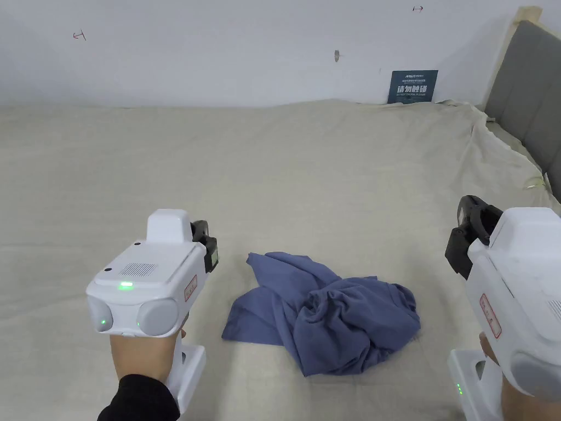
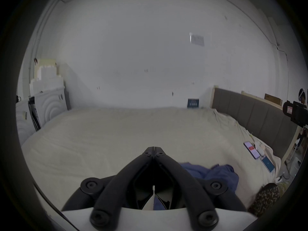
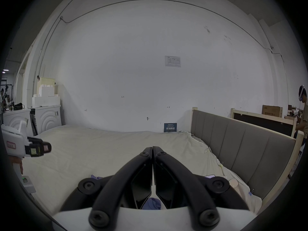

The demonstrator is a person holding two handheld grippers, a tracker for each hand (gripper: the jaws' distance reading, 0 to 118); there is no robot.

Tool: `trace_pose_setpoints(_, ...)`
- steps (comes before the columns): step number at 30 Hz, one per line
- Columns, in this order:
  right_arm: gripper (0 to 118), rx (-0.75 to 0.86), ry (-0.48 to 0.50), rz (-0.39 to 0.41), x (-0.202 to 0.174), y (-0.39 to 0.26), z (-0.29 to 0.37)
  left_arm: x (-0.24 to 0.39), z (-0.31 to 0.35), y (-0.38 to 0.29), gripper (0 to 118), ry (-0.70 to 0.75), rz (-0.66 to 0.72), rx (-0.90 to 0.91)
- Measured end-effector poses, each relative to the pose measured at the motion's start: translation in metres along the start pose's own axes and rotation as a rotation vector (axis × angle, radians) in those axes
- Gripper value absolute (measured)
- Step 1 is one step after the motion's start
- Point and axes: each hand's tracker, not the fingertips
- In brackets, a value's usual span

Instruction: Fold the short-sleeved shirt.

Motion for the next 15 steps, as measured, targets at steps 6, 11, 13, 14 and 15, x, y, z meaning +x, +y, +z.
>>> trace_pose_setpoints(6, 0, -0.02, -0.003, -0.003, -0.001, -0.005, -0.004, -0.002, -0.042, -0.027, 0, -0.031, 0.093, -0.221)
trace_pose_setpoints(11, 0, -0.05, -0.007, 0.002, 0.005, -0.015, -0.012, -0.004, -0.077, -0.057, 0, -0.061, 0.15, -0.379)
trace_pose_setpoints(13, 0, -0.067, -0.009, 0.0, 0.006, -0.019, -0.016, -0.003, -0.089, -0.07, 0, -0.062, 0.162, -0.431)
trace_pose_setpoints(14, 0, -0.074, -0.012, -0.001, 0.006, -0.021, -0.017, -0.003, -0.093, -0.075, 1, -0.061, 0.164, -0.452)
trace_pose_setpoints(15, 0, -0.082, -0.012, -0.001, 0.007, -0.023, -0.019, -0.002, -0.099, -0.08, 7, -0.068, 0.161, -0.488)
